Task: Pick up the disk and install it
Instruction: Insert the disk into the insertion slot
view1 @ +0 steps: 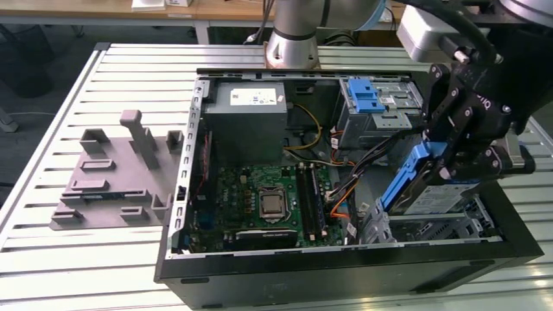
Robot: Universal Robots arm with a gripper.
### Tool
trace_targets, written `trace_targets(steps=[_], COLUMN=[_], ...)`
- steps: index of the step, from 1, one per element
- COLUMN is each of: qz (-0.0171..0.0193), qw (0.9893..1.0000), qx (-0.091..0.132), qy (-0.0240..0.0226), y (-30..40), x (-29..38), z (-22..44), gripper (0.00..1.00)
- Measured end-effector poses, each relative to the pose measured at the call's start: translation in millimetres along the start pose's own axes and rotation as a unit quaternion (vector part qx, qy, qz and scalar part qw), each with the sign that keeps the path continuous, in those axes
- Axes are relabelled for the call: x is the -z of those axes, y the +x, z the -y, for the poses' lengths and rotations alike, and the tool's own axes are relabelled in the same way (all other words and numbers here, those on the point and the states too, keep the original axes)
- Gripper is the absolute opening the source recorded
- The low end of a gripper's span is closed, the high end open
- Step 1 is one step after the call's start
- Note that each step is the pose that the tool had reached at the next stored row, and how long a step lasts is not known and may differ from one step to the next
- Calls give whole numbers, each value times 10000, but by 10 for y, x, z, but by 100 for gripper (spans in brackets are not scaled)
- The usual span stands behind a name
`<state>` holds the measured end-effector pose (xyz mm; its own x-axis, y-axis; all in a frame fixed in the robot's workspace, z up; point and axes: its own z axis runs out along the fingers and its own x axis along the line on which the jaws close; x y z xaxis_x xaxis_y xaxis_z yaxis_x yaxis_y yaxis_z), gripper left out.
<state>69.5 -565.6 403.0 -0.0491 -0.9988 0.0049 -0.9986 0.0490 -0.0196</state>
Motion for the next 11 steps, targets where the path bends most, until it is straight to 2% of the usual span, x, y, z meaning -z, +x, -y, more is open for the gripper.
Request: trace_targets(steps=[4, 11], qz=[0, -3], qw=[10000, 10000], qx=[0, 0], qy=[0, 0], y=[-1, -1], x=[-66, -132], z=[-1, -3], gripper=[36, 36])
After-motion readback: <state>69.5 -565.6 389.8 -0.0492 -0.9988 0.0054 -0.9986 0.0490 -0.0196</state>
